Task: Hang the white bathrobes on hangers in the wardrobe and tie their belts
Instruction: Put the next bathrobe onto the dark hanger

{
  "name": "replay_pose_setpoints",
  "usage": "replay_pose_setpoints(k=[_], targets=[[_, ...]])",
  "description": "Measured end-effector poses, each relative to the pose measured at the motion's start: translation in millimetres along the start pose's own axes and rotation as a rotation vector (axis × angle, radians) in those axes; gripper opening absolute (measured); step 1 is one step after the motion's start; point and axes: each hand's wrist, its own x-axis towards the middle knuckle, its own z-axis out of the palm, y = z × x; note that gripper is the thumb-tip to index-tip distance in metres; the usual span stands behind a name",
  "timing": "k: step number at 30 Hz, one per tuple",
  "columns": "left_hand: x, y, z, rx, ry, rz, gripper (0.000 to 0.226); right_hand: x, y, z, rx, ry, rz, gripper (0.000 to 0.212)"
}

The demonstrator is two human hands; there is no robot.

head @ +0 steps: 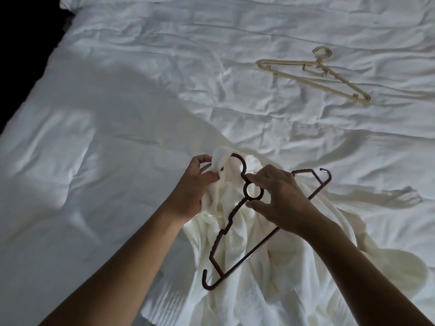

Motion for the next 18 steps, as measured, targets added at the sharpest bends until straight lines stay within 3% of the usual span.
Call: replay_pose_setpoints(k=[5, 10, 14, 18], targets=[[-7.1, 3.3, 9.9, 0.181, 0.009, 0.083, 0.042, -4.4, 2.8, 2.5, -0.123, 0.082, -0.018, 0.062], [-13.4, 12.7, 15.8, 0.093, 0.012, 0.050, 0.029, -3.5, 3.3, 2.9, -0.162, 0.103, -0.069, 0.062], [-12.8, 8.7, 21.2, 0.427, 0.026, 0.184, 0.037, -2.4, 0.4, 3.9, -0.144, 0.076, -0.111, 0.059], [-11.5, 15.0, 9.0, 0.712, -0.125, 0.176, 0.033, 0.0, 4.1, -8.1, -0.107, 0.164, -0.031, 0.051]])
